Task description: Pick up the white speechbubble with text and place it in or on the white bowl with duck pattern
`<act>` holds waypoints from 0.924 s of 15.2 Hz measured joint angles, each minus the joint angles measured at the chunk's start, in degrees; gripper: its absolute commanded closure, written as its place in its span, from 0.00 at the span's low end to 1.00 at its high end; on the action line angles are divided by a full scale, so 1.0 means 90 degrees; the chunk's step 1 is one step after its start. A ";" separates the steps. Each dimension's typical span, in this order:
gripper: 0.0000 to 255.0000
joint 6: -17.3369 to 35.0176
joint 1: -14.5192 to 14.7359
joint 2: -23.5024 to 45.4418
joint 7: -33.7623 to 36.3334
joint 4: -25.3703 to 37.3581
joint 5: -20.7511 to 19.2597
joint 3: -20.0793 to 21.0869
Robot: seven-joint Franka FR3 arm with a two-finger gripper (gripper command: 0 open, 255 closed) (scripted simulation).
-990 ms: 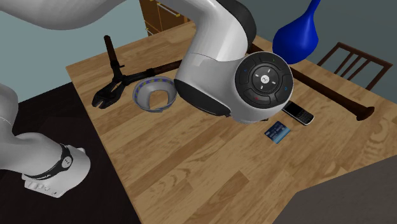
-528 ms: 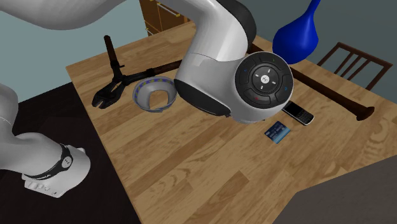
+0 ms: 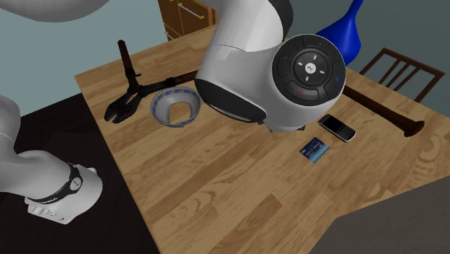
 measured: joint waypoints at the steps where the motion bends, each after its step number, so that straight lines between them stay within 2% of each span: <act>1: 1.00 -0.0052 0.0006 -0.0050 0.0059 0.0022 -0.0055 -0.0015; 14: 1.00 -0.0751 0.0052 -0.0518 0.0759 0.0494 -0.0633 -0.0139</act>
